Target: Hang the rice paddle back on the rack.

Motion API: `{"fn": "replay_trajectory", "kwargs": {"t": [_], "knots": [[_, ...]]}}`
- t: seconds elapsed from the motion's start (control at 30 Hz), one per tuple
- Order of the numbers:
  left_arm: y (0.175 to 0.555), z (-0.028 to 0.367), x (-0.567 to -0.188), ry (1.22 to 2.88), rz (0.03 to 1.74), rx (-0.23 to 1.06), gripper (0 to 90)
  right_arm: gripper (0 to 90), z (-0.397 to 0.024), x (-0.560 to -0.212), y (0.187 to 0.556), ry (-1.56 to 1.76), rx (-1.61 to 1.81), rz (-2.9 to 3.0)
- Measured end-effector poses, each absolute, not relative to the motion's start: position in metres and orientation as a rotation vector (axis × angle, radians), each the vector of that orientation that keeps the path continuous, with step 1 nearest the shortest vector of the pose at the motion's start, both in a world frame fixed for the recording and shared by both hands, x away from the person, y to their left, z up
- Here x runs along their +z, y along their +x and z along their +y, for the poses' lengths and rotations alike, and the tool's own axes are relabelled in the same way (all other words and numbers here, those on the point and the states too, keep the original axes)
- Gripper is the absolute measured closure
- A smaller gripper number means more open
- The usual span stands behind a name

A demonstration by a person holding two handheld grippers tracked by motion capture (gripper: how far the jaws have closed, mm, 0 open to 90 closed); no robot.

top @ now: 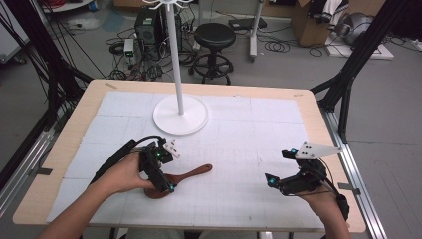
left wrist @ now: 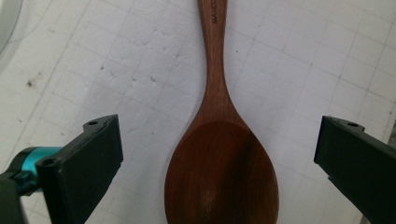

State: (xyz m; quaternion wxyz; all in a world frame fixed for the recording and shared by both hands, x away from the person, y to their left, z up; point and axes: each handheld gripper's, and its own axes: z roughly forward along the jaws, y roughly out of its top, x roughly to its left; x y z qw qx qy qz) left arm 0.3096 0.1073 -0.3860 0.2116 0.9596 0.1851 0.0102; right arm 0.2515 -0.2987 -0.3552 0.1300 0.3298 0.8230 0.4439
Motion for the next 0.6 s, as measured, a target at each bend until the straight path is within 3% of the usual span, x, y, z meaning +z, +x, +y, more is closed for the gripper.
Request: {"fn": "replay_trajectory", "kwargs": {"t": [0.6], "knots": [[0.317, 0.071, -0.397, 2.786, 0.48, -0.018, 1.7, 0.5, -0.3, -0.356, 0.252, 0.961, 1.291, 2.394]]}}
